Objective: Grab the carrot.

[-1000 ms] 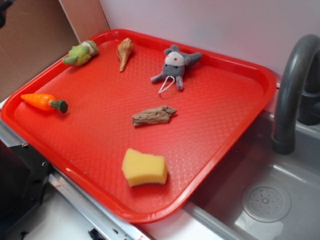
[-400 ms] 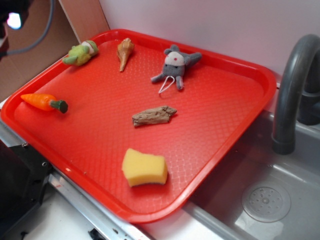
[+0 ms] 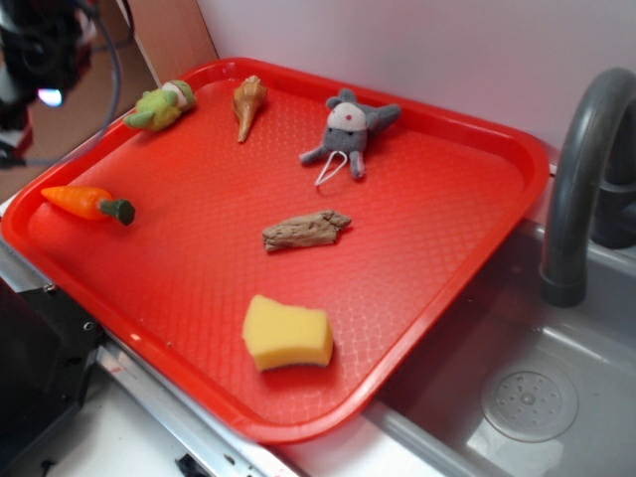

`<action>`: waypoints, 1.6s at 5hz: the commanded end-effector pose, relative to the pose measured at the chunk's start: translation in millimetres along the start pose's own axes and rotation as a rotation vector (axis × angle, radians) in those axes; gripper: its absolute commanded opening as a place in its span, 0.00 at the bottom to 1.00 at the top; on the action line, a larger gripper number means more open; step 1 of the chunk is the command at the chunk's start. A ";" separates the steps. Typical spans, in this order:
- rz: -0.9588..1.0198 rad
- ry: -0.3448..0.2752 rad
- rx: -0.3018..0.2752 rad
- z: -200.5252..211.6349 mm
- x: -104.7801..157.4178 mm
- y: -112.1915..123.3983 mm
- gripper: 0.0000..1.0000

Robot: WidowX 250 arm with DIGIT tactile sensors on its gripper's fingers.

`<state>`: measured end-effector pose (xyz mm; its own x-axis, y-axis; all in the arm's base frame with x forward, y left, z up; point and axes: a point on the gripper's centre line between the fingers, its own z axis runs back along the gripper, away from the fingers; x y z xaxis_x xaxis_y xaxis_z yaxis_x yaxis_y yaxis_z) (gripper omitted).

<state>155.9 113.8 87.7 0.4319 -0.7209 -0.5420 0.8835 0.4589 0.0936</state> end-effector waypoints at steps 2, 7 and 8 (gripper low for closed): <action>-0.120 -0.089 -0.034 -35.0 23.0 -3.3 1.00; -0.025 -0.138 -0.001 -51.7 38.5 -10.1 0.00; 0.249 -0.251 0.001 -24.0 33.4 -10.1 0.00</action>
<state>149.7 96.0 43.3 0.6639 -0.6904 -0.2874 0.7450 0.6440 0.1739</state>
